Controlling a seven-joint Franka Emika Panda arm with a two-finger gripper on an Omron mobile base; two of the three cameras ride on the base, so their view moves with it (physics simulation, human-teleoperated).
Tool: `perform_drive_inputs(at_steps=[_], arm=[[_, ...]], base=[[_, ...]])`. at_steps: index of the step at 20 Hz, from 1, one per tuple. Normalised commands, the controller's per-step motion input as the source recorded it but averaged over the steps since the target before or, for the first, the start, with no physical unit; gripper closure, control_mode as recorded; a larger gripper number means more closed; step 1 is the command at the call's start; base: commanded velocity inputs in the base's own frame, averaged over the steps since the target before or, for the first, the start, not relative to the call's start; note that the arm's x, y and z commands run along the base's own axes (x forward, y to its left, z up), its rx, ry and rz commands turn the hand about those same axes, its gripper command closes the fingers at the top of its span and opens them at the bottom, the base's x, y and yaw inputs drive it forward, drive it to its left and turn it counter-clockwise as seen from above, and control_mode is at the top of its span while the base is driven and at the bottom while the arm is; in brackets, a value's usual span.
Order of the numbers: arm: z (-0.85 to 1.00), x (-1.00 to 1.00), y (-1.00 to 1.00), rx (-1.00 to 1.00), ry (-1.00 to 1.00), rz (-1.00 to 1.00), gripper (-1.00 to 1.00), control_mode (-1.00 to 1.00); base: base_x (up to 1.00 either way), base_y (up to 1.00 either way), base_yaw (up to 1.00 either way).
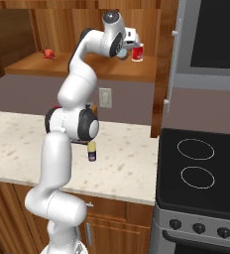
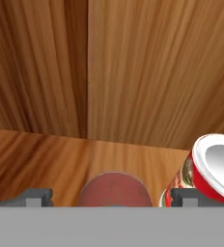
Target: Pick the cans from the counter and place them in their designated side in the cabinet.
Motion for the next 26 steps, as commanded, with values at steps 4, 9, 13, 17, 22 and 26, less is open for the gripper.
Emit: perform_drive_inputs(at_steps=[4, 9, 13, 17, 22, 26], arm=[[0.00, 0.02, 0.00, 0.00, -0.17, 0.02, -1.00, -1.00], [-0.06, 0.26, 0.00, 0.00, -0.16, 0.02, -1.00, -1.00], [-0.17, 0.40, 0.00, 0.00, -0.17, 0.03, -1.00, -1.00], [-0.17, 0.34, 0.00, 0.00, -0.17, 0.03, -1.00, -1.00], [0.03, -0.06, -0.03, 0.00, -0.13, 0.04, -1.00, -1.00], [0.15, -0.09, 0.00, 0.00, -0.09, 0.04, -1.00, -1.00]], base=[[0.00, 0.00, 0.00], [0.00, 0.00, 0.00], [0.00, 0.00, 0.00], [0.00, 0.00, 0.00], [0.00, 0.00, 0.00], [0.00, 0.00, 0.00]])
